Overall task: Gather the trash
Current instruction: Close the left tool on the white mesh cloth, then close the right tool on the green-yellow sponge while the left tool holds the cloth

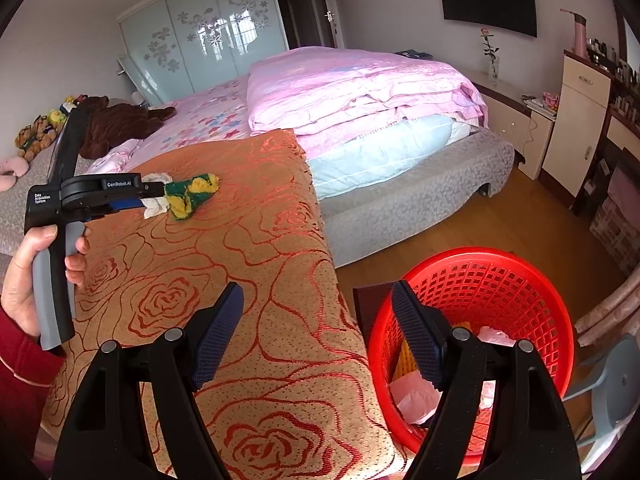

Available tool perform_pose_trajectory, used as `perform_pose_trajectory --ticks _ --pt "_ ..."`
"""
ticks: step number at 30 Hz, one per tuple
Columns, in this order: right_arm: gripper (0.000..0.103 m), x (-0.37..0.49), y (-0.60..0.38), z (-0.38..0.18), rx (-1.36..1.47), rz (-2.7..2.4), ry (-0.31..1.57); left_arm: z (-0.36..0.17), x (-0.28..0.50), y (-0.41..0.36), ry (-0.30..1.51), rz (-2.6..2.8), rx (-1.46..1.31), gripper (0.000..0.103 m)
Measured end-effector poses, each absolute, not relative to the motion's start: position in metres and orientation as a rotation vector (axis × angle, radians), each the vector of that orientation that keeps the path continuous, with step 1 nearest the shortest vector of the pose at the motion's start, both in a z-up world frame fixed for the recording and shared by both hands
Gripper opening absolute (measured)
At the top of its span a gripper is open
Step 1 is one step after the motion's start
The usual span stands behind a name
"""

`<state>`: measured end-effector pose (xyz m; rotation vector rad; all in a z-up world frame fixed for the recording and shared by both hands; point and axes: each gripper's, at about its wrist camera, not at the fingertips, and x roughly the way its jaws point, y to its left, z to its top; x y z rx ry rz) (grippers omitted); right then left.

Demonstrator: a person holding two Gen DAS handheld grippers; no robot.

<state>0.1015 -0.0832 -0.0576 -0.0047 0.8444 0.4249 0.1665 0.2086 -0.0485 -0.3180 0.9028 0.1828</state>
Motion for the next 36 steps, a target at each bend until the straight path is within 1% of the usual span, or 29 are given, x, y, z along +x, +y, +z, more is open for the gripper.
perform_pose_trajectory --ticks 2,4,11,18,20,22,25,30,36 --pt "0.074 0.101 -0.080 -0.057 -0.012 0.434 0.843 -0.048 0.162 0.208 0.895 0.176 -0.322 0.029" --pt "0.074 0.099 -0.076 -0.054 -0.020 0.445 0.837 -0.045 0.151 0.210 0.876 0.176 -0.334 0.027" --pt "0.074 0.109 -0.050 -0.046 -0.052 0.478 0.805 -0.037 0.106 0.213 0.833 0.223 -0.314 0.027" --pt "0.074 0.126 0.005 -0.050 -0.107 0.572 0.805 -0.035 0.068 0.214 0.808 0.267 -0.293 0.027" --pt "0.076 0.135 0.020 -0.051 -0.127 0.588 0.809 -0.037 0.060 0.212 0.806 0.280 -0.280 0.027" --pt "0.078 0.144 0.036 -0.053 -0.141 0.608 0.810 -0.039 0.054 0.211 0.806 0.290 -0.273 0.027" --pt "0.078 0.159 0.057 -0.055 -0.135 0.629 0.831 -0.043 0.050 0.212 0.809 0.289 -0.273 0.027" --pt "0.078 0.176 0.087 -0.060 -0.190 0.629 0.804 -0.050 0.047 0.214 0.815 0.284 -0.289 0.027" --pt "0.078 0.191 0.102 -0.069 -0.206 0.637 0.822 -0.052 0.044 0.214 0.814 0.278 -0.293 0.027"
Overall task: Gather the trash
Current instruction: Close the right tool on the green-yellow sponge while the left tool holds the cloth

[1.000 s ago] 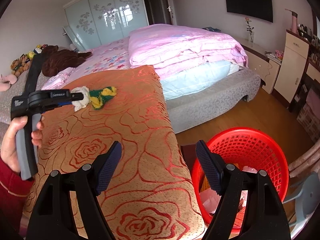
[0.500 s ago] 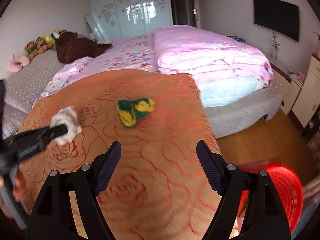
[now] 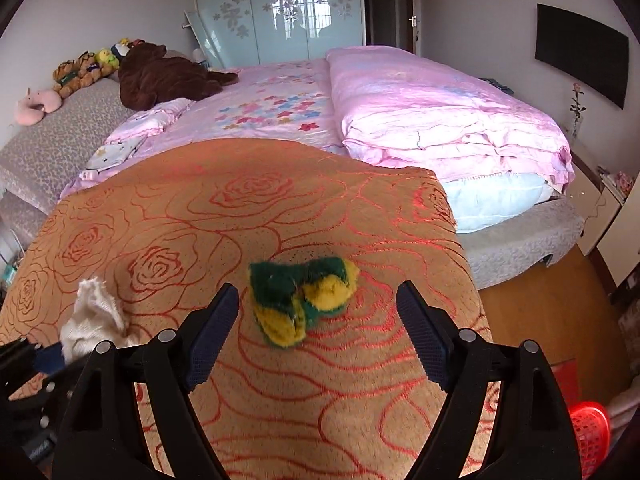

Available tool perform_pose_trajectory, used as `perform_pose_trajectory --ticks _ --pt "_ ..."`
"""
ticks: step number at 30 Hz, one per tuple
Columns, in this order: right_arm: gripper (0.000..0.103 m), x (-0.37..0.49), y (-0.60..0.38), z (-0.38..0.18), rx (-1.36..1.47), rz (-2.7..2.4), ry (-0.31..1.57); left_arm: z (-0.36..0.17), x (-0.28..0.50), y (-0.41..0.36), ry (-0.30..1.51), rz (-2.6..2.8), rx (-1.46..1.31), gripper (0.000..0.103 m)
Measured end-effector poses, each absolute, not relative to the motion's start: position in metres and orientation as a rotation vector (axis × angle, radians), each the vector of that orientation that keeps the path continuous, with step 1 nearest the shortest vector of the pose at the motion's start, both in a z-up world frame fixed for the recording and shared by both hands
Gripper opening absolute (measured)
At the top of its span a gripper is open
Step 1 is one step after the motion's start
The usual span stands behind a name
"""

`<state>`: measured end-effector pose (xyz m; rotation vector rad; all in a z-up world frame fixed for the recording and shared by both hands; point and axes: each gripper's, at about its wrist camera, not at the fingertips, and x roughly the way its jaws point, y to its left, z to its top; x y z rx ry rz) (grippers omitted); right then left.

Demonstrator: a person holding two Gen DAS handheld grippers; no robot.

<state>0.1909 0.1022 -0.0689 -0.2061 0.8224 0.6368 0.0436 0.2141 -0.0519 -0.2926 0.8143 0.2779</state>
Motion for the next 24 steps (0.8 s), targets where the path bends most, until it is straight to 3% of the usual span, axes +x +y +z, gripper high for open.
perform_pose_trajectory --ticks 7,12,18,24 --pt "0.078 0.200 0.115 -0.077 -0.248 0.633 0.833 -0.054 0.040 0.215 0.814 0.274 -0.308 0.027" --pt "0.056 0.199 0.120 -0.082 -0.277 0.659 0.869 -0.054 0.039 0.213 0.815 0.277 -0.305 0.027" --pt "0.048 0.191 0.119 -0.079 -0.299 0.659 0.853 -0.052 0.038 0.211 0.815 0.285 -0.305 0.027" --pt "0.047 0.171 0.107 -0.068 -0.279 0.683 0.833 -0.048 0.036 0.206 0.810 0.286 -0.295 0.027"
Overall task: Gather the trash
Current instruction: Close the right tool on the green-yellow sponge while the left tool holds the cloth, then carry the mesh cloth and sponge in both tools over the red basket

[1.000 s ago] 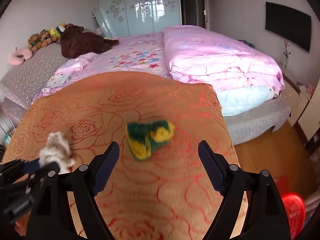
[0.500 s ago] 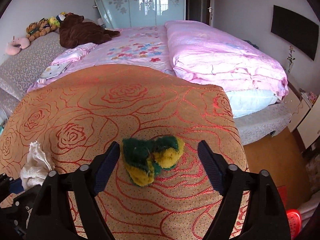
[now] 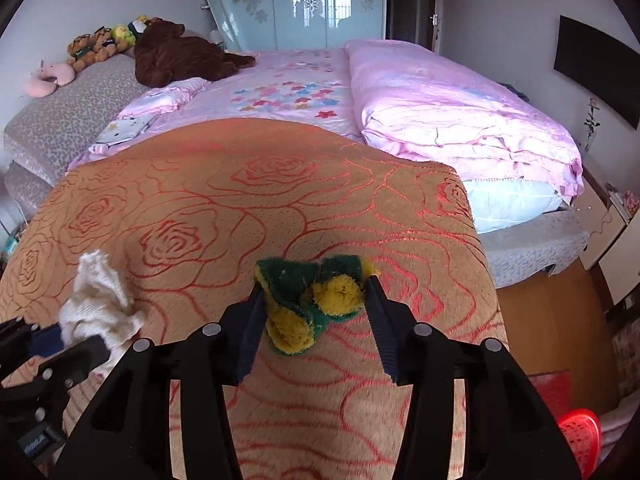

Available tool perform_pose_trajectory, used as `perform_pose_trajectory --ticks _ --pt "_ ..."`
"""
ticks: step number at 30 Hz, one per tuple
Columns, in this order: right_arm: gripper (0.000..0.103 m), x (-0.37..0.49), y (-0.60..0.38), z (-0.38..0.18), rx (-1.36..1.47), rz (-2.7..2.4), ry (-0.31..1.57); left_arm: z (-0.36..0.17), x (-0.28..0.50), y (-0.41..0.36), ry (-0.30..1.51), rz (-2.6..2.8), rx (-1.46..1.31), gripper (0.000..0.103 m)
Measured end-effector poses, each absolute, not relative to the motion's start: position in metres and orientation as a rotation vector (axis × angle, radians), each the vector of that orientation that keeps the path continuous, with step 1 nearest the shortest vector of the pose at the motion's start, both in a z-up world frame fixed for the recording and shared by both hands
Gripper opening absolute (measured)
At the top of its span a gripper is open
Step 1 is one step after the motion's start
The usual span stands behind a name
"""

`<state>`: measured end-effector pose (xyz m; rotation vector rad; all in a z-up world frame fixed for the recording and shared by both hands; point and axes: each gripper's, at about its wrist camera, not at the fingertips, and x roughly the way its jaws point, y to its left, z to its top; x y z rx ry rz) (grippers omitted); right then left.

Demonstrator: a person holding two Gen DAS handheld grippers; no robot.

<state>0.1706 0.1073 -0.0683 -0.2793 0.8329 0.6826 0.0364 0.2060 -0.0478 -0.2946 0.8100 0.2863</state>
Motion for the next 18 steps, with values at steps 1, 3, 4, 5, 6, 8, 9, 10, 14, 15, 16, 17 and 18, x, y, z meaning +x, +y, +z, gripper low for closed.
perform_pose_trajectory --ticks 1,3,4,5,6,8,9,10,14,15,16,17,18 --pt "0.047 0.166 0.105 -0.067 -0.276 0.687 0.829 -0.047 0.036 0.205 0.809 0.286 -0.293 0.027" --pt "0.047 0.161 0.098 -0.065 -0.265 0.692 0.829 -0.046 0.035 0.204 0.808 0.285 -0.292 0.027" --pt "0.047 0.157 0.094 -0.064 -0.256 0.695 0.832 -0.046 0.034 0.204 0.808 0.284 -0.292 0.027" --pt "0.047 0.153 0.090 -0.063 -0.245 0.698 0.835 -0.045 0.033 0.203 0.807 0.283 -0.291 0.027" --pt "0.047 0.150 0.088 -0.062 -0.239 0.700 0.836 -0.045 0.033 0.203 0.806 0.282 -0.290 0.027" --pt "0.047 0.143 0.081 -0.061 -0.226 0.704 0.838 -0.043 0.031 0.202 0.804 0.281 -0.284 0.027" --pt "0.047 0.138 0.077 -0.060 -0.217 0.706 0.839 -0.042 0.030 0.202 0.803 0.279 -0.283 0.027" --pt "0.047 0.134 0.074 -0.059 -0.209 0.708 0.839 -0.042 0.030 0.201 0.802 0.279 -0.282 0.027" --pt "0.047 0.120 0.062 -0.055 -0.187 0.705 0.830 -0.038 0.027 0.198 0.797 0.275 -0.271 0.027" --pt "0.047 0.117 0.059 -0.054 -0.182 0.703 0.825 -0.038 0.026 0.196 0.796 0.275 -0.268 0.027" --pt "0.047 0.115 0.057 -0.053 -0.177 0.701 0.822 -0.037 0.024 0.195 0.794 0.275 -0.264 0.027" --pt "0.047 0.112 0.054 -0.052 -0.173 0.700 0.819 -0.036 0.024 0.193 0.793 0.272 -0.262 0.027" --pt "0.047 0.109 0.051 -0.050 -0.168 0.698 0.812 -0.035 0.023 0.192 0.791 0.269 -0.259 0.027"
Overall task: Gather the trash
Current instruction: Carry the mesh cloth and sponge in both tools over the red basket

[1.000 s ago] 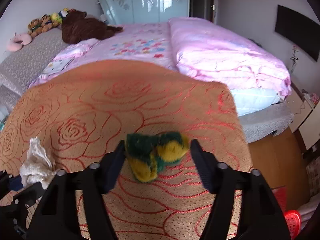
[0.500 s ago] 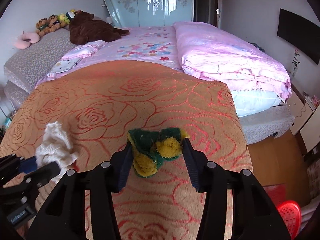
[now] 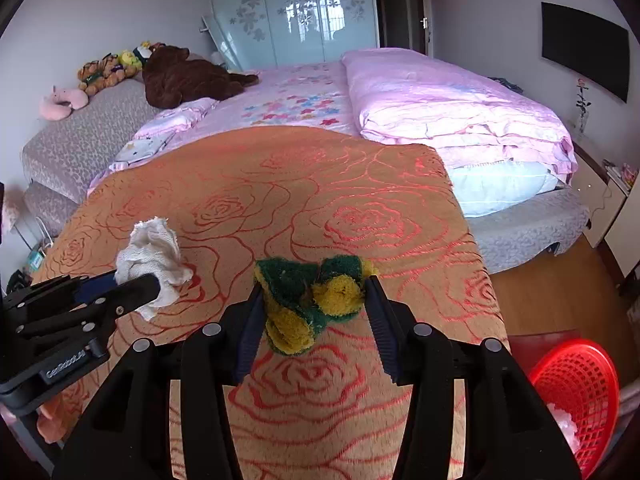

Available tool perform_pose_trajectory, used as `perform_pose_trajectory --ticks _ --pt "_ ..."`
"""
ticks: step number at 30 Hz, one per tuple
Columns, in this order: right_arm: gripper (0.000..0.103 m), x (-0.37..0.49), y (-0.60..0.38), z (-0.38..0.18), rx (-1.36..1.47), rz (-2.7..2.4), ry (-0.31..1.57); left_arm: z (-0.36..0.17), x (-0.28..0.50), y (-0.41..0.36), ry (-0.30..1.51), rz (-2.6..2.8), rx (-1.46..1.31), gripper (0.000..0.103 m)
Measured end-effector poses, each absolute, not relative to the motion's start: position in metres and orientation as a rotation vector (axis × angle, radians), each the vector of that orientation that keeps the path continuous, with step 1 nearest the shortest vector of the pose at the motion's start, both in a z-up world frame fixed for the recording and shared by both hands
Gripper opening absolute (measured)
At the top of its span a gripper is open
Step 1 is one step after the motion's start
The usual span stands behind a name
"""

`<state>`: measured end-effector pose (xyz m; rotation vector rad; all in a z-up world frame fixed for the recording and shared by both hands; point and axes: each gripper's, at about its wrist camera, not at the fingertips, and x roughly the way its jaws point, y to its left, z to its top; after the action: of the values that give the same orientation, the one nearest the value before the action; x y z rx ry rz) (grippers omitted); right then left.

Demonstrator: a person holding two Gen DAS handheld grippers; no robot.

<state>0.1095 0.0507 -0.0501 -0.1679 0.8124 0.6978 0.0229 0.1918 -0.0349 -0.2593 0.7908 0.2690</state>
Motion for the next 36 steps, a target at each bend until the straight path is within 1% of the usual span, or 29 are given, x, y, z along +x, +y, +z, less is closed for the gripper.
perform_pose_trajectory --ticks 6,14,25,36 --pt "0.047 0.099 0.032 -0.041 -0.155 0.681 0.785 -0.027 0.021 0.178 0.781 0.244 -0.237 0.027" --pt "0.047 0.099 -0.009 -0.034 -0.135 0.612 0.772 -0.023 0.031 0.142 0.784 0.164 -0.189 0.027" --pt "0.047 0.099 -0.104 -0.024 -0.099 0.430 0.752 -0.021 0.059 0.061 0.795 -0.034 -0.090 0.027" --pt "0.048 0.105 -0.187 -0.049 -0.012 0.248 0.823 -0.035 0.095 -0.033 0.859 -0.280 0.019 0.027"
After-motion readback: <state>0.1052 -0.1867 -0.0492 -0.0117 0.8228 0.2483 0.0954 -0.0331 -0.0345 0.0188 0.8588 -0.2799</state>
